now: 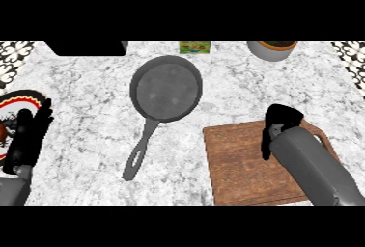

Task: Pick the sweet potato from the cutting board and place it in the pan

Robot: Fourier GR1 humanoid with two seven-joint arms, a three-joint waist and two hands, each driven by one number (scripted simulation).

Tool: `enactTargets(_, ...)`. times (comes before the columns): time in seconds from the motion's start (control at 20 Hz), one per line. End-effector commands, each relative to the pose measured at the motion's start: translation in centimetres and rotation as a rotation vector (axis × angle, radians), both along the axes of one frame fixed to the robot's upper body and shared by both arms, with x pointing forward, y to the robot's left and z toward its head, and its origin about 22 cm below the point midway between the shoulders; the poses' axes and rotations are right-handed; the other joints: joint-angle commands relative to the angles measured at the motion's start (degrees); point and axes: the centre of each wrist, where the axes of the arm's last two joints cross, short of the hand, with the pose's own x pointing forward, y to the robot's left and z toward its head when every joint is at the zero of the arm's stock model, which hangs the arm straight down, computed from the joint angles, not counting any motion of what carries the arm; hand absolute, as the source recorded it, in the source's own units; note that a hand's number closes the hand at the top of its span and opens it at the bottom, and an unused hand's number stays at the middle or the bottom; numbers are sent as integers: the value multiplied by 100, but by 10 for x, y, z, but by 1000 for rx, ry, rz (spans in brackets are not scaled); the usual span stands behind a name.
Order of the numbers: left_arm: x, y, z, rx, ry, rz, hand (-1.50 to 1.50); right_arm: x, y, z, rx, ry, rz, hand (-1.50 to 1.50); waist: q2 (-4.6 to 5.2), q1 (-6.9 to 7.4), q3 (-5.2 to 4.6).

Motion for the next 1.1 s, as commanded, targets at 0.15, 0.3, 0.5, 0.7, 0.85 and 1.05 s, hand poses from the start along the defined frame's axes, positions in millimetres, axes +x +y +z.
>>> enactTargets(0.15, -1, 13, 5, -12, 8, 5, 0, -6, -5, -4, -133, 93, -88, 150, -13, -24, -1)
enactTargets(0.3, -10, -3, -18, 5, -1, 9, 0, -16, -2, -16, -204, 51, 38, 150, -9, -22, -2)
enactTargets(0.5, -16, 5, -2, 0, -10, -5, 0, 3, -20, 9, -231, 48, 21, 150, -17, 31, 2)
enactTargets(0.7, -5, -1, 3, 8, 1, -6, 0, -11, -21, 7, -134, -6, 144, 150, -4, -3, 3)
enactTargets(0.85, -8, 8, 8, 0, 3, 8, 0, -21, -25, 10, 121, -138, 472, 150, -7, -16, 17)
enactTargets(1.05, -4, -2, 4, -5, 8, 1, 0, -16, -40, 41, 336, -298, 696, 150, 14, -54, 23)
